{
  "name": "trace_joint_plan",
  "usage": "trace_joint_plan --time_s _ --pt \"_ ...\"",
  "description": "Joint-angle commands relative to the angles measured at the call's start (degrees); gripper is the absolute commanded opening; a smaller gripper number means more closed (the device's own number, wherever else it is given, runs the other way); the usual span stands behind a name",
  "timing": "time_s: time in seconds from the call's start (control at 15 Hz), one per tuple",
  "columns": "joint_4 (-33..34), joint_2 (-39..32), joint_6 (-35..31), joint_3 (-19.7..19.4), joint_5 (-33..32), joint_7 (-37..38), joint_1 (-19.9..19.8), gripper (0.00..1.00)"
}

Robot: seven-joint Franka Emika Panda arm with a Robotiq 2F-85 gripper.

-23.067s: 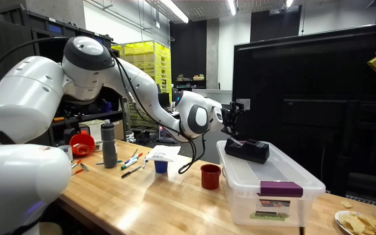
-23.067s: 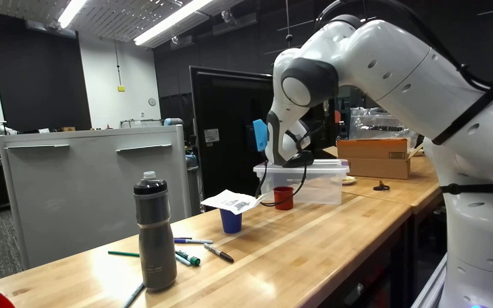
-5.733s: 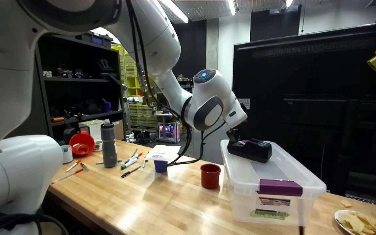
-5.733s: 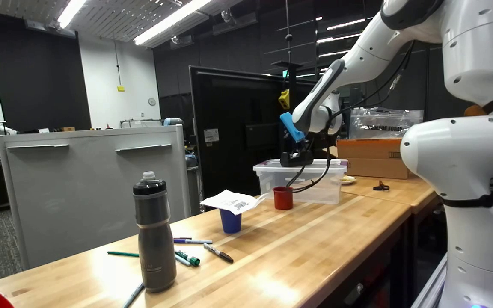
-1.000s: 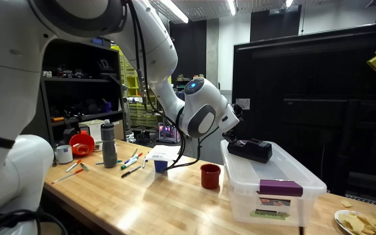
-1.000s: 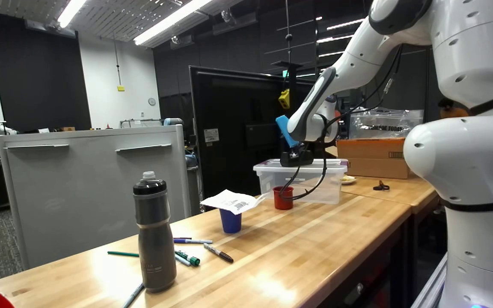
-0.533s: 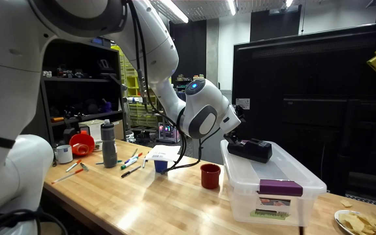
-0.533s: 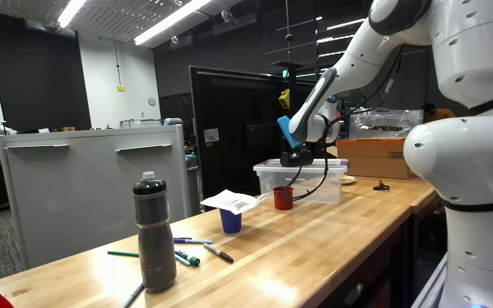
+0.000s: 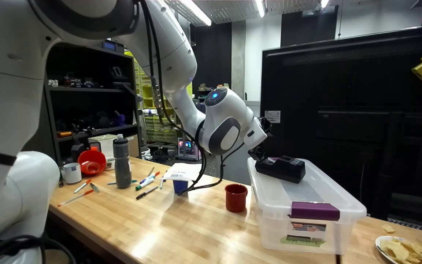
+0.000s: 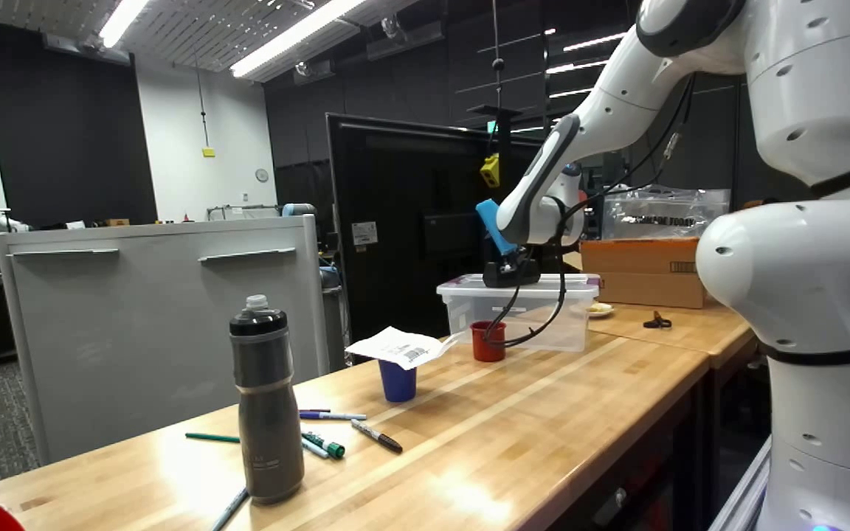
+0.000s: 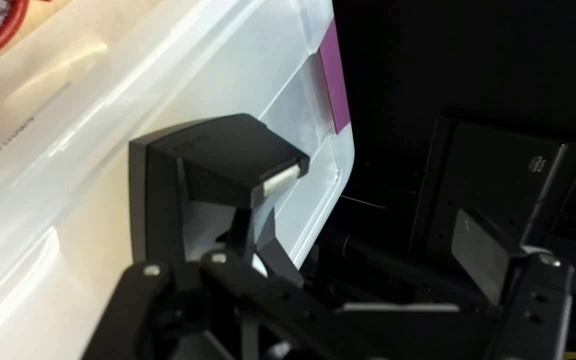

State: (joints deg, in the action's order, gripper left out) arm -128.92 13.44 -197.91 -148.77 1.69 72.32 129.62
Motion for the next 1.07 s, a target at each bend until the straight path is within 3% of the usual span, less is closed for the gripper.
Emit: trace_joint_plan --time_s 0.0,1.0 --pt "-3.01 -4.12 0.00 -0.33 1.78 0.48 1.18 1.00" --pt "-4.00 -3.88 0.92 -0.13 3.73 0.23 0.62 1.00"
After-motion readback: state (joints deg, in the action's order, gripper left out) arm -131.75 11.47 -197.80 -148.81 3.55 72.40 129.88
